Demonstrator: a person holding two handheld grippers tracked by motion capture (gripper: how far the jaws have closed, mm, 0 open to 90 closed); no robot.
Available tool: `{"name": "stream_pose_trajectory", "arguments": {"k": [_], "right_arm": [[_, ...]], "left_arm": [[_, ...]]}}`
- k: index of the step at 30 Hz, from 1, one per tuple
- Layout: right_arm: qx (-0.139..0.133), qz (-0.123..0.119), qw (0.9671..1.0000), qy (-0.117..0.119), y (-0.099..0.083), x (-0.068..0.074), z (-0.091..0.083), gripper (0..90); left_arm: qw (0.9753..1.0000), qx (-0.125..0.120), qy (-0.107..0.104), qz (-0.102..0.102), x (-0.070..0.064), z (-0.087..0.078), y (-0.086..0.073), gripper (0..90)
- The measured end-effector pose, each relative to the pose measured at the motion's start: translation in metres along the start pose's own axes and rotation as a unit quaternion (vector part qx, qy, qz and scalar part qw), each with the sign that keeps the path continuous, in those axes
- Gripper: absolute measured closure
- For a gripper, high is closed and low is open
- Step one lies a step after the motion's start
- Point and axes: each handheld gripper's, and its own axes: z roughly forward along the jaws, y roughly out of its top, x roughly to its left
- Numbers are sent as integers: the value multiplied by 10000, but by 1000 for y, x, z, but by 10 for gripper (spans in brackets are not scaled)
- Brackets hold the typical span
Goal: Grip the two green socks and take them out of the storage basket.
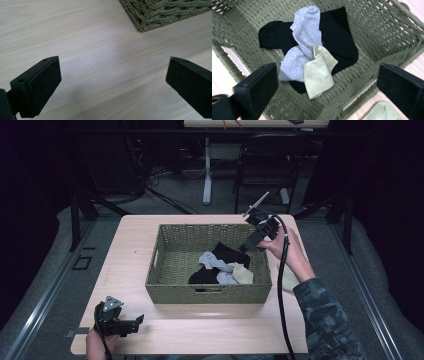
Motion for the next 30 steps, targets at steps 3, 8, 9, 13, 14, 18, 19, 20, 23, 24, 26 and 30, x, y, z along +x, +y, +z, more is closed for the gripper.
{"name": "stream_pose_trajectory", "arguments": {"k": [3, 8, 9, 13, 14, 18, 19, 20, 23, 24, 26, 30], "right_arm": [[43, -47, 10000, 36, 4, 5, 8, 73], [214, -152, 9996, 108, 8, 8, 22, 131], [224, -128, 9996, 143, 9, 8, 25, 135], [354, -115, 9991, 181, 10, 9, 40, 145], [408, -120, 9990, 166, 10, 10, 46, 156], [525, -84, 9984, 168, 10, 10, 55, 172], [533, -61, 9985, 147, 10, 10, 59, 181], [601, -25, 9980, 166, 10, 10, 62, 183], [656, 73, 9978, 101, 8, 10, 71, 201], [596, 181, 9980, 79, 7, 11, 75, 206], [690, 219, 9974, 32, 6, 11, 83, 246], [774, 264, 9966, 20, 5, 11, 93, 279]], "left_arm": [[10000, 1, -1, 1, 0, 0, 0, 0], [10000, -12, -2, -10, 0, -1, 0, 0], [10000, -12, -4, -10, 0, -1, 0, 0], [10000, -10, -4, -7, 0, -1, 0, 0], [10000, -10, -4, -8, 0, -1, 0, 0], [10000, -20, -7, -17, 1, -1, 0, 0], [10000, -20, -7, -17, 1, -1, 0, 0], [10000, -21, -11, -16, 1, -1, 0, 0], [9999, -106, -45, -32, 1, -2, -1, 0], [9999, -126, -59, -47, 2, -2, -1, 0], [9999, -113, -49, -57, 2, -3, -1, 0], [9999, -94, -45, -31, 1, -2, 0, 0]]}}
